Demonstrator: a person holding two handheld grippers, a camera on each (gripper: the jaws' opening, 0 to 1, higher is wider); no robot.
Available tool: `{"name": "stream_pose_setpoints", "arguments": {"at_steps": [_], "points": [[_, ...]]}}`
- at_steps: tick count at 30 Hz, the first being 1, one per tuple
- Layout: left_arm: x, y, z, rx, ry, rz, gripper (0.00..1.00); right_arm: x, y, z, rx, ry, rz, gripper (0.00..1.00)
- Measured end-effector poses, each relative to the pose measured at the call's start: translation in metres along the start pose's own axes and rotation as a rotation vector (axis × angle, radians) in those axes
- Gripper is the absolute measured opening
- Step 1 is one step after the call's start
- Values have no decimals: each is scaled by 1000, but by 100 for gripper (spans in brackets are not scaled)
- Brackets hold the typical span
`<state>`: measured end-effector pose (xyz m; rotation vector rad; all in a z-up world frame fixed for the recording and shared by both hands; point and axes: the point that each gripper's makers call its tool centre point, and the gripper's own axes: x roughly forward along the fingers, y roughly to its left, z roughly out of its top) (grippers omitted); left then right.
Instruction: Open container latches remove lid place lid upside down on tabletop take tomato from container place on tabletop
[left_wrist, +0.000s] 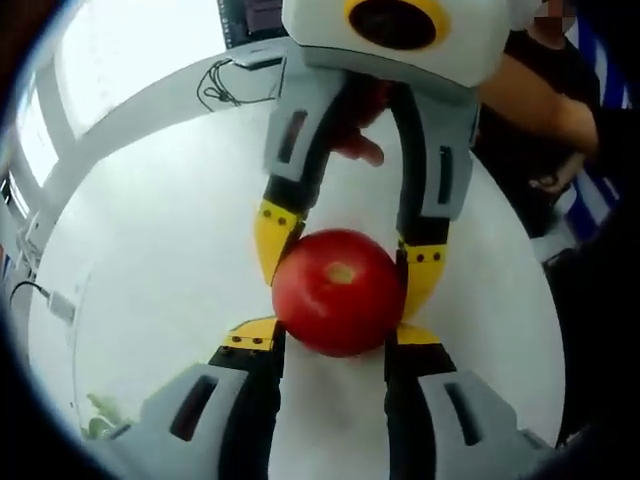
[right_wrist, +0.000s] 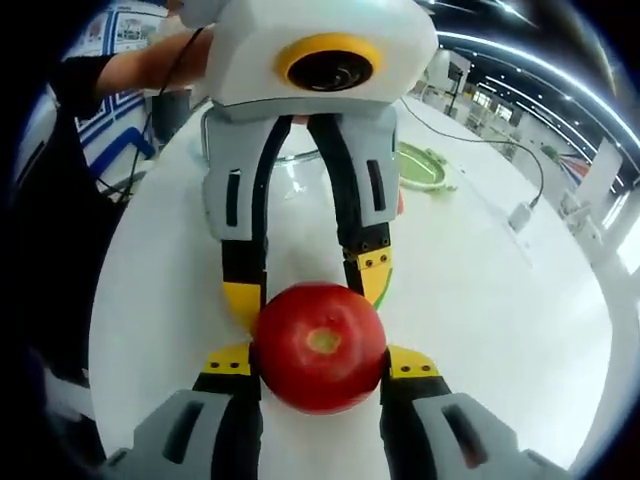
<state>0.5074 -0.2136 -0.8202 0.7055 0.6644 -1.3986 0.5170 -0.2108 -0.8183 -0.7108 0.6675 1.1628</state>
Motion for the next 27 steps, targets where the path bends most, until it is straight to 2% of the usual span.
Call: {"name": "stream_pose_setpoints", "arguments": {"at_steps": [7, 12, 19, 27], "points": [[-1, 0, -2, -5, -1, -3, 31, -1, -1, 1, 5, 2, -2, 43], [-1, -1, -11, -13, 43, 1, 32, -1, 0, 1, -5, 3, -8, 44], [-13, 4, -4, -28, 10, 21, 34, -9, 0, 11, 49, -56, -10, 47], [-32, 1, 7, -31, -42, 44, 34, -22, -1, 25, 62, -89, -39, 46]]}}
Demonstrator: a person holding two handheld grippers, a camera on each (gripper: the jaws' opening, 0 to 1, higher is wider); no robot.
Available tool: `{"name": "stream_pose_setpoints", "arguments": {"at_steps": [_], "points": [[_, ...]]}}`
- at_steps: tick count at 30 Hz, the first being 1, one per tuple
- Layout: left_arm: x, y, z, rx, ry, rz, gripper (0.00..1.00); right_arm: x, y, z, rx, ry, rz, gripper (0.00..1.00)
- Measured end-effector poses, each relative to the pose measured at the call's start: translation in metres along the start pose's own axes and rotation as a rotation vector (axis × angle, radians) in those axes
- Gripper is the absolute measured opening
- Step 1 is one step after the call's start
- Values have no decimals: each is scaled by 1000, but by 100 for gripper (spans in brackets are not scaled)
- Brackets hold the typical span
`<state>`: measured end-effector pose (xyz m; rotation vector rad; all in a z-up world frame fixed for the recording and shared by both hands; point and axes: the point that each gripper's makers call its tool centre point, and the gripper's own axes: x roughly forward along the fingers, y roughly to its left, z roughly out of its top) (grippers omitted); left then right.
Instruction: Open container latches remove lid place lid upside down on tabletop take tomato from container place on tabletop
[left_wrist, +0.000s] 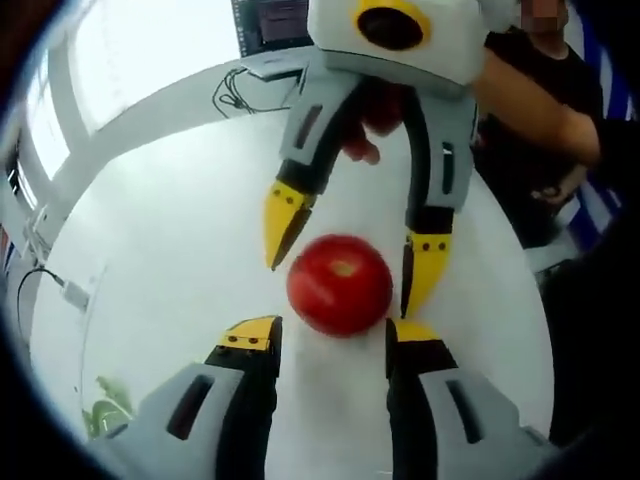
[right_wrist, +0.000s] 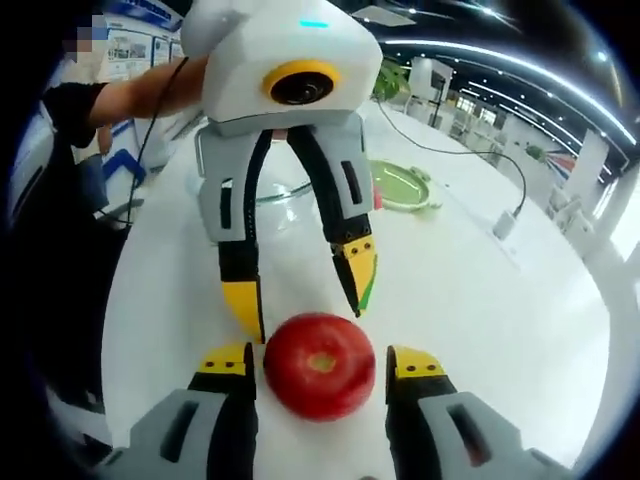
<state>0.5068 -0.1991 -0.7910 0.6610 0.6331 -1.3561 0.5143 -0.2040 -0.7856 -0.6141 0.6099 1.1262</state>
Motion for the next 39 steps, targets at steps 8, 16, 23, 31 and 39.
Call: {"name": "stream_pose_setpoints", "arguments": {"at_steps": [8, 16, 23, 31, 39], "points": [[-27, -4, 6, 6, -45, 41, 34, -12, 1, 16, 21, -14, -51, 41], [-65, -5, 2, -6, -94, 114, 33, -31, 8, 41, 38, -75, -119, 32], [-115, -4, -6, -48, -191, 215, 29, -43, 18, 58, 108, -132, -191, 18], [-183, -7, -15, -96, -336, 364, 21, -66, 33, 79, 128, -223, -283, 11], [-234, -33, -39, -126, -437, 472, 13, -75, 49, 82, 202, -291, -387, 3]]}}
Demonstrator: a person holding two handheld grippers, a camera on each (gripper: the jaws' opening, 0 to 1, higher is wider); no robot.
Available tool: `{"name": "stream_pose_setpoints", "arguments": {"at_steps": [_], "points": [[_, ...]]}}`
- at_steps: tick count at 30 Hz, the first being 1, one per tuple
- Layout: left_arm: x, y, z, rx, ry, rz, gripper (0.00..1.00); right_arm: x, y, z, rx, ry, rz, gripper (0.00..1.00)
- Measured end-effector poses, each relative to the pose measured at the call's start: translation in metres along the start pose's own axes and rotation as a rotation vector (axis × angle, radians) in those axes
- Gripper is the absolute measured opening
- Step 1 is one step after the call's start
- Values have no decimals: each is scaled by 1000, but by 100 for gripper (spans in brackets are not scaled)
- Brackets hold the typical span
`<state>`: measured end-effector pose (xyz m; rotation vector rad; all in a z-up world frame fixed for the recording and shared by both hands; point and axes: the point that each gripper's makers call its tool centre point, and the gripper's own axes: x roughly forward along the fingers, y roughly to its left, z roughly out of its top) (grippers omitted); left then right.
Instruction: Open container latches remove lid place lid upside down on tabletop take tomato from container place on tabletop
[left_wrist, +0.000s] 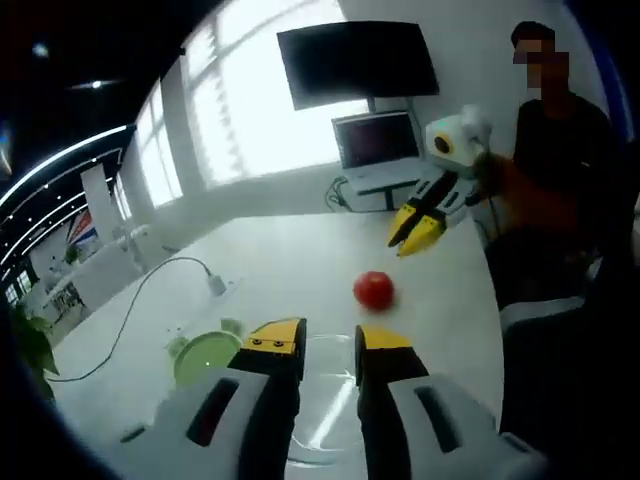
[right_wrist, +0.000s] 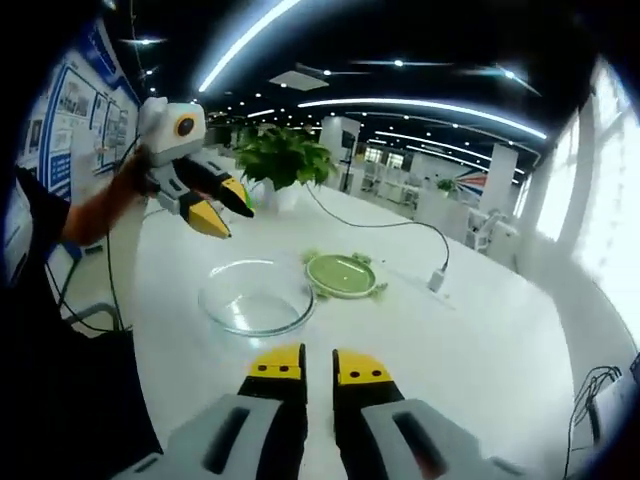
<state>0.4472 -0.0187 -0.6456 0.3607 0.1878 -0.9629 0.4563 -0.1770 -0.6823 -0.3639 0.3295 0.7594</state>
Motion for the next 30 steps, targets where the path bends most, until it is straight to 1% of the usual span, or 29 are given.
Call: {"name": "stream_pose_setpoints", "arguments": {"at_steps": [1, 3, 4, 6, 10, 12, 14, 16, 18, 19, 21, 22, 24, 25, 27, 28, 30], "points": [[-7, -1, -3, -2, -4, 11, 12, -1, 1, 0, 2, -6, -13, 0], [-17, 2, -10, -1, -7, 53, 10, -3, 1, -2, 19, -14, -49, 0], [-26, 2, -16, 3, -6, 70, 10, -4, 3, -3, 20, -20, -58, 0], [-39, 5, -22, -23, -28, 116, 8, -5, 6, -7, 28, -23, -73, 0], [-64, 6, -36, -58, -57, 176, 6, -6, 16, -14, 47, -35, -94, 0], [-75, 9, -42, -101, -84, 218, 5, -6, 19, -16, 29, -46, -116, 0], [-83, 9, -52, -147, -92, 234, 3, -6, 24, -19, 56, -52, -124, 0], [-89, 10, -64, -176, -92, 258, 3, -4, 32, -23, 100, -60, -106, 0], [-95, 10, -75, -188, -88, 277, 2, -3, 34, -26, 154, -82, -123, 0], [-98, 11, -80, -198, -88, 293, 2, -3, 34, -29, 159, -82, -130, 0], [-103, 12, -89, -210, -87, 319, 2, -2, 34, -34, 174, -84, -151, 0], [-104, 11, -94, -219, -84, 326, 2, -2, 31, -38, 186, -85, -178, 0], [-105, 9, -104, -223, -73, 332, 2, -2, 28, -44, 196, -83, -209, 0], [-106, 8, -108, -223, -66, 335, 2, -3, 27, -47, 202, -83, -211, 0], [-107, 7, -114, -224, -65, 344, 2, -1, 32, -49, 251, -98, -185, 0], [-108, 6, -116, -230, -71, 342, 2, -1, 34, -51, 260, -100, -174, 0], [-108, 5, -118, -235, -80, 339, 2, 0, 38, -56, 256, -101, -175, 0]]}}
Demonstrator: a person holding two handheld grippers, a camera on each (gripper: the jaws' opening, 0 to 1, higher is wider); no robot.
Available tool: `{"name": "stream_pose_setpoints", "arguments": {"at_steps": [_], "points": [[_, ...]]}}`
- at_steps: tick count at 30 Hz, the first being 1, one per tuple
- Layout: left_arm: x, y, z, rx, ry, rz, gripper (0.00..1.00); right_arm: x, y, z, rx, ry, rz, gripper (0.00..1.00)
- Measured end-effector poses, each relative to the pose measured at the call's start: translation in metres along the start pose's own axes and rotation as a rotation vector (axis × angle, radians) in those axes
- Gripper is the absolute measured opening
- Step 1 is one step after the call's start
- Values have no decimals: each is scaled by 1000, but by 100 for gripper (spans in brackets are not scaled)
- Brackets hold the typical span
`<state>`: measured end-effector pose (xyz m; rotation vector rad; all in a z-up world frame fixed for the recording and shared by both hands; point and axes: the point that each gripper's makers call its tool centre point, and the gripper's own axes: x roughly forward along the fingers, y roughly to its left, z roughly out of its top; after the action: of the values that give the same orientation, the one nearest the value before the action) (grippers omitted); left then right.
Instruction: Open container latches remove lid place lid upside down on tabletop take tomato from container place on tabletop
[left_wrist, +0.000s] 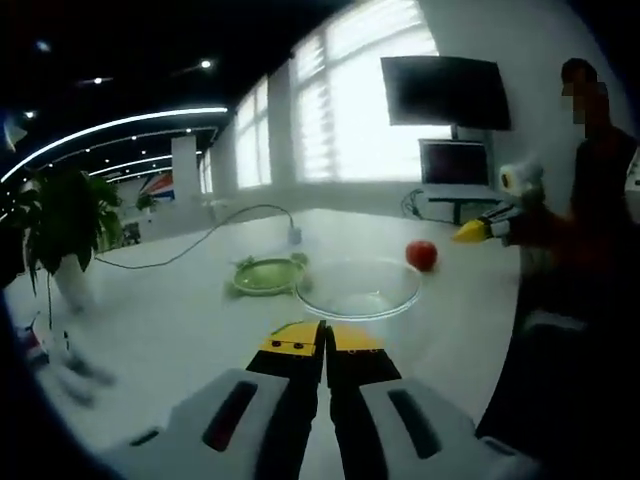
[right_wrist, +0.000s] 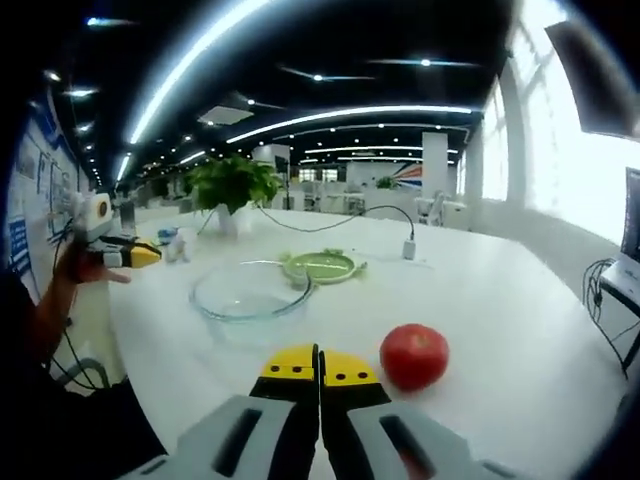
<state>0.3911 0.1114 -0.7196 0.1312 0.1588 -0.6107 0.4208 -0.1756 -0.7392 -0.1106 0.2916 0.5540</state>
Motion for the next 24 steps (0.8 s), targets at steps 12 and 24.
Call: {"name": "stream_pose_setpoints", "arguments": {"at_steps": [12, 24], "points": [[5, -2, -16, 25, 1, 1, 2, 3, 11, -12, -18, -18, -11, 0], [3, -6, -33, -41, -36, -32, 2, 7, 15, -39, -45, -38, -31, 0]]}}
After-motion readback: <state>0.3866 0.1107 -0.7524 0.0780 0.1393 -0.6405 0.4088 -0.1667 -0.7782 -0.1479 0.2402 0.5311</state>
